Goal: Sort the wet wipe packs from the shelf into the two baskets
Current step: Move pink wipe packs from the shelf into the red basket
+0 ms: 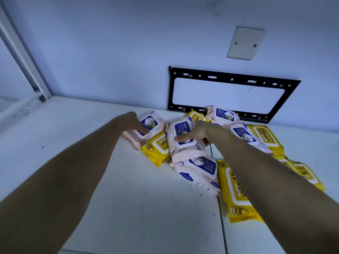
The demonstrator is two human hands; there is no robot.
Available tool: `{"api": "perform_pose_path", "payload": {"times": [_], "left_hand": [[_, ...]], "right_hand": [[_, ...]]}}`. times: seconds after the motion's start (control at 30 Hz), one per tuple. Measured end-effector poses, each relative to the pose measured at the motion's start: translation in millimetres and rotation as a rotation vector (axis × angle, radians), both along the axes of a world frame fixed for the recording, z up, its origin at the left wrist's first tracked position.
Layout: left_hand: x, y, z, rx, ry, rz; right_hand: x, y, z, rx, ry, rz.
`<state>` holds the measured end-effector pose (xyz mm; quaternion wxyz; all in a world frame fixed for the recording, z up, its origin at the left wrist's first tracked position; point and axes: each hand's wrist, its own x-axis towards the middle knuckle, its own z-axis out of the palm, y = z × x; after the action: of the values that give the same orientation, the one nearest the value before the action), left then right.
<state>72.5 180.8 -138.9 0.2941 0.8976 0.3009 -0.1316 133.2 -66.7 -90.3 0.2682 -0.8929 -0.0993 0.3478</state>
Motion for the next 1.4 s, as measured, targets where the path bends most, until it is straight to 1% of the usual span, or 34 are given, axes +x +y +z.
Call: {"api": "perform_pose_path", "payload": {"times": [0.13,0.23,0.3,0.43,0.6,0.67,0.8,0.97,1.13,1.27,1.4], "left_hand": [[-2,-11,-1,-0.061,-0.071,0.036],[-8,-19,5,-0.014,-0.170,0.042],[-19,-20,7,0.003,-0.240,0.080],[-62,-14,9,-0.018,-0.403,0.254],[-138,-10,24,-0.203,-0.557,0.539],[-175,-14,29,-0.313,-0.593,0.629],[-261,-28,35,-0.342,-0.656,0.777],[-393,-43,24,-0.339,-0.708,0.975],[-534,-65,-1,-0.332,-0.713,1.225],[-643,-87,-29,-0.258,-0.725,1.481],[-732,-107,-63,-0.250,-0.631,1.657]], "right_hand": [[-1,3,-1,0.042,-0.070,-0.010],[-4,8,1,0.054,-0.141,0.011],[-6,13,4,0.079,-0.190,0.018],[-21,25,8,0.128,-0.322,0.088],[-60,51,10,0.228,-0.451,0.233],[-85,63,12,0.304,-0.470,0.279],[-147,87,9,0.405,-0.470,0.405],[-251,126,-7,0.502,-0.359,0.580],[-381,157,-40,0.509,-0.164,0.805],[-486,169,-80,0.452,-0.042,0.972],[-578,174,-129,0.380,0.081,1.033]]}}
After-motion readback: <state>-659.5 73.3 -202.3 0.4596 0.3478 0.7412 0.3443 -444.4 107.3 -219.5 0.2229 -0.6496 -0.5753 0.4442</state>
